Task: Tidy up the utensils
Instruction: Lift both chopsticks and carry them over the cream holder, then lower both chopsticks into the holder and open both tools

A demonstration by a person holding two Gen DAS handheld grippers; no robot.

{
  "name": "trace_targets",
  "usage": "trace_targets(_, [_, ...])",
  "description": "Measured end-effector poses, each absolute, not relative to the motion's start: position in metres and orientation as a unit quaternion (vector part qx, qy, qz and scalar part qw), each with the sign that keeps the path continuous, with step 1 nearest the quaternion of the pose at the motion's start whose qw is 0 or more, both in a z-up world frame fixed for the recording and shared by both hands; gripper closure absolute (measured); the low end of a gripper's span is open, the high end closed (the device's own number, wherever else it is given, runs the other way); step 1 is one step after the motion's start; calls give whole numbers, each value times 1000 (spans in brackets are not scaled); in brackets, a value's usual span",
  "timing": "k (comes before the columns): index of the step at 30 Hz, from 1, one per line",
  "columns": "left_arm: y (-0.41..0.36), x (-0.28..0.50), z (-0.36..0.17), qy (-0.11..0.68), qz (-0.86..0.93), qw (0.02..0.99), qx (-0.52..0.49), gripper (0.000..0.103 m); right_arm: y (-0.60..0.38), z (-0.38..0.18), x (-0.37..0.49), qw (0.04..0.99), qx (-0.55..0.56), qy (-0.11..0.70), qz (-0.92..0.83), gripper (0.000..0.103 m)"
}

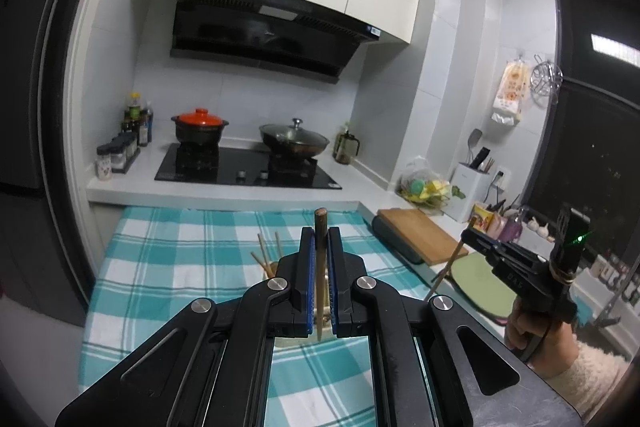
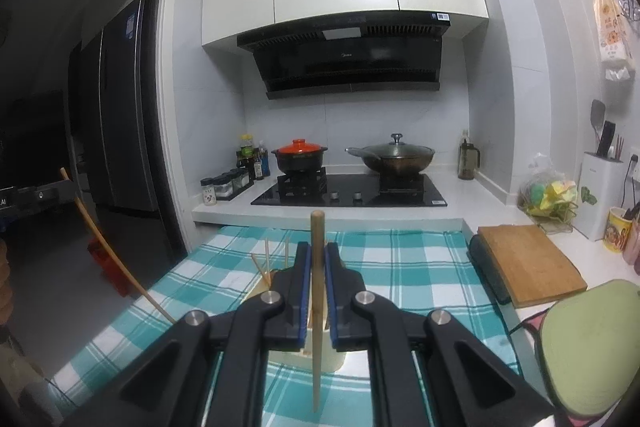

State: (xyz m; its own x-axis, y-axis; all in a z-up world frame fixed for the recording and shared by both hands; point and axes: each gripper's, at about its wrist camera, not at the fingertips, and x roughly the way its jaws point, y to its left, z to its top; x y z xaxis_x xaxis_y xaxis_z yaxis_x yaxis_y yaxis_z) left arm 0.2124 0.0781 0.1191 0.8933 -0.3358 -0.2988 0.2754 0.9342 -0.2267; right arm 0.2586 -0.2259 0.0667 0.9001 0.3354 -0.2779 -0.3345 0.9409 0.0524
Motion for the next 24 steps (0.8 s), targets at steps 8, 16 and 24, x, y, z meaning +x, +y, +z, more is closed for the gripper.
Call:
trace_targets(8, [64, 265, 131, 162, -151, 972, -79, 99, -208, 106, 303, 979, -16, 114, 167, 96])
trace_targets(16, [47, 341, 104, 212, -150, 961, -93, 99, -184, 98, 363, 977, -10, 114, 181, 96])
trace_targets(24, [27, 409, 48, 302, -153, 937, -84, 99, -174, 50, 426, 961, -14, 199, 192, 96])
